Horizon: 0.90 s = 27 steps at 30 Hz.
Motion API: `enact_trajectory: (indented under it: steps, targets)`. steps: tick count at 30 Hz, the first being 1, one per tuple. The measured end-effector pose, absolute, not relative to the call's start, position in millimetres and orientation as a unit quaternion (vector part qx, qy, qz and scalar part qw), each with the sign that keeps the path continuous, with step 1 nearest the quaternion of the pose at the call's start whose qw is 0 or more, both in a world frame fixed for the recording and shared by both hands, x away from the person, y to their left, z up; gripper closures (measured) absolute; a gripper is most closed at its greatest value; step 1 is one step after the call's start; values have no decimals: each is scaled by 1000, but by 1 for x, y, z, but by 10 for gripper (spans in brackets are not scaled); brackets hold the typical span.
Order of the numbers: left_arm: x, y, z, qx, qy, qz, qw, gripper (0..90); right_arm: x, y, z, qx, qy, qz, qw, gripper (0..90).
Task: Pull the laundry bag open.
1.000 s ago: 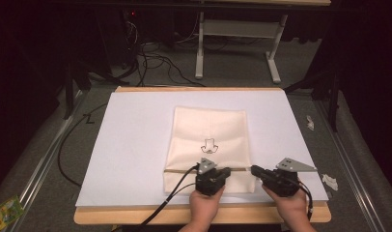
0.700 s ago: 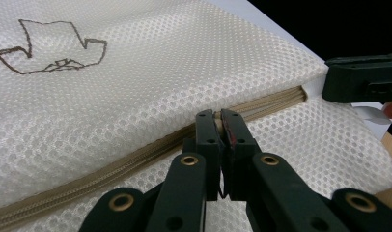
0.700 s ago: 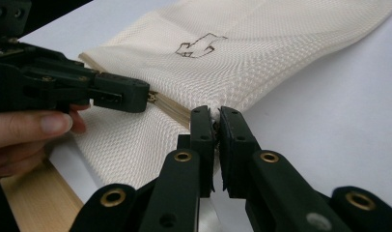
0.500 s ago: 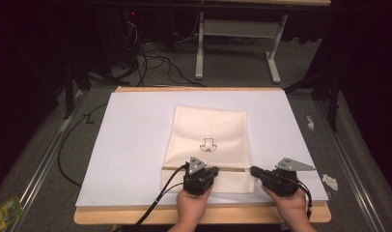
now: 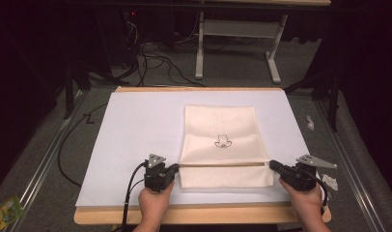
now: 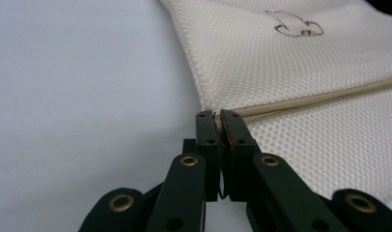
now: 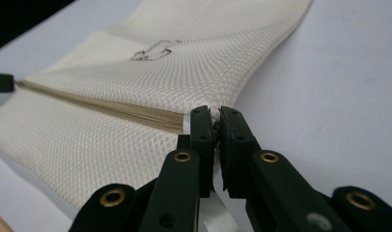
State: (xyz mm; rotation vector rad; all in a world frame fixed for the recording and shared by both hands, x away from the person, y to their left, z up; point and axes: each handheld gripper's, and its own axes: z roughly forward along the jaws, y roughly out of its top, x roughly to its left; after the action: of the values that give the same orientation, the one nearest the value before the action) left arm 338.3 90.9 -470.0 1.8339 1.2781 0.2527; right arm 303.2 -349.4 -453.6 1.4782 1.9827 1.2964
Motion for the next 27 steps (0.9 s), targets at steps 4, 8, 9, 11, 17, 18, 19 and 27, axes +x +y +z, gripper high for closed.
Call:
enact_trajectory:
  steps: [4, 8, 9, 11, 17, 18, 19, 27]
  targets:
    - [336, 98, -471, 755, 496, 101, 417, 805, 304, -345, -458, 517, 710, 448, 169, 786]
    - [337, 105, -463, 759, 477, 116, 428, 621, 303, -345, -457, 513, 709, 451, 175, 659]
    - [339, 109, -460, 758, 470, 122, 435, 566, 303, -345, -455, 508, 707, 458, 178, 614]
    - [343, 118, -451, 754, 460, 140, 446, 479, 302, -348, -452, 504, 704, 462, 190, 528]
    - [357, 154, -434, 766, 427, 206, 434, 235, 298, -376, -442, 508, 686, 445, 270, 167]
    - [358, 161, -434, 770, 423, 216, 426, 235, 298, -376, -442, 508, 686, 445, 270, 167]
    - [356, 170, -438, 773, 420, 227, 418, 171, 296, -390, -439, 522, 671, 437, 293, 147]
    - [349, 183, -444, 758, 436, 210, 436, 146, 298, -381, -443, 528, 677, 415, 301, 93]
